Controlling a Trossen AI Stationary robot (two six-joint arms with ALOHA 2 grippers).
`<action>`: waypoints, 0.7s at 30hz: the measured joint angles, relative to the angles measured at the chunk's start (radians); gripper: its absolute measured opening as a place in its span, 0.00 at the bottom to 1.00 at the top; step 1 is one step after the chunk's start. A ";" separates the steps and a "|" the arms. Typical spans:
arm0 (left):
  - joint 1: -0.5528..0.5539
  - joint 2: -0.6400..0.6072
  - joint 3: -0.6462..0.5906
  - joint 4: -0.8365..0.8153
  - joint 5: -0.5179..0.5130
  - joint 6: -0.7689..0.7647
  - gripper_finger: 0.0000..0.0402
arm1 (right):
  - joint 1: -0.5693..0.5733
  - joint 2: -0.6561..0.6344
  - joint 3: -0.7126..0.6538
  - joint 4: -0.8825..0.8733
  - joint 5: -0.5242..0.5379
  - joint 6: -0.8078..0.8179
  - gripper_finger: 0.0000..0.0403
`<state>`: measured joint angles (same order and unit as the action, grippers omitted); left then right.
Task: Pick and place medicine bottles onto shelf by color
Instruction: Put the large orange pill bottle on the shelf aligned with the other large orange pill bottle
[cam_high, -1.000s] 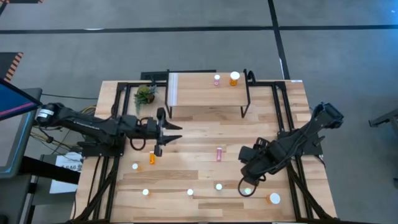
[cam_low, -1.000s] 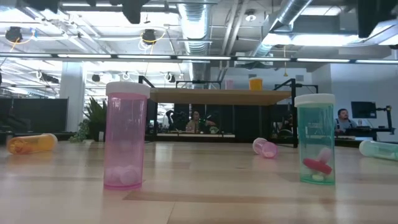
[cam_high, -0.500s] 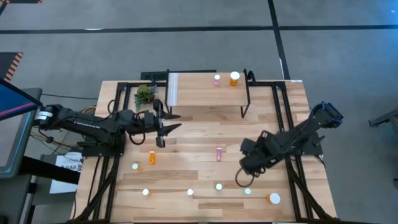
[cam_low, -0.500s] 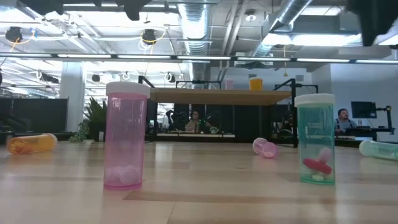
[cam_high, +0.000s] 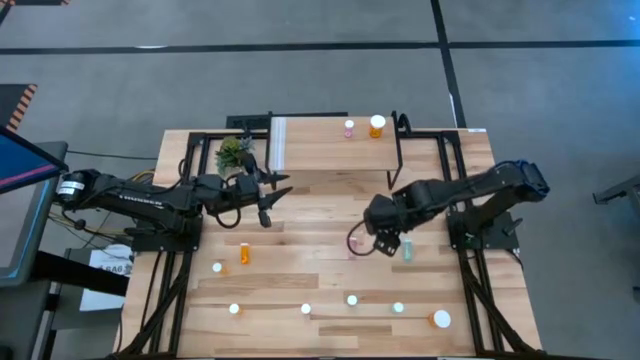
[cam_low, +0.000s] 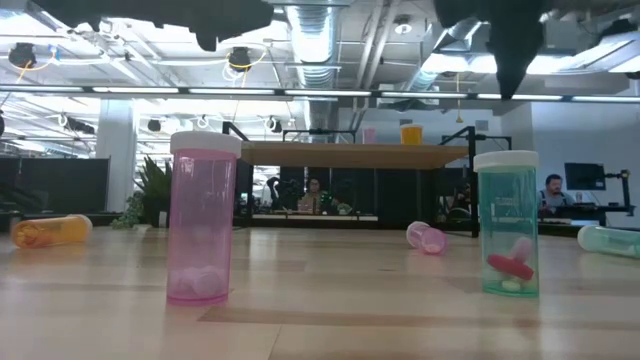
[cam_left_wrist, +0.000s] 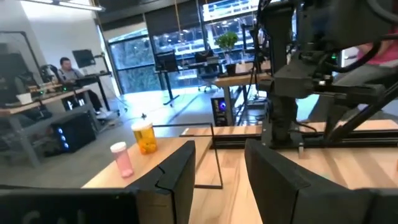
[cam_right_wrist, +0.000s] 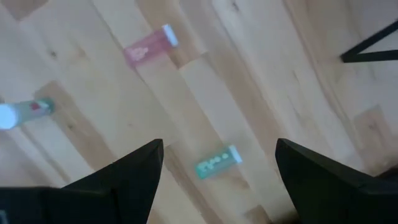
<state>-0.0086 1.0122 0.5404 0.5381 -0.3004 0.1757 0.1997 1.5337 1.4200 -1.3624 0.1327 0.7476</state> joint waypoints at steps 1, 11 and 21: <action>0.000 0.000 0.000 -0.006 0.000 -0.002 0.32 | -0.014 0.000 0.000 0.000 0.000 -0.005 0.82; -0.004 0.000 0.000 -0.142 0.019 -0.052 0.32 | -0.043 0.000 0.000 0.010 -0.065 0.090 0.82; -0.006 0.000 -0.008 -0.237 0.113 -0.141 0.32 | 0.042 0.010 0.000 0.031 -0.084 0.251 0.82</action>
<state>-0.0142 1.0122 0.5321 0.3007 -0.1875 0.0344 0.2421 1.5433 1.4196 -1.3315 0.0488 0.9988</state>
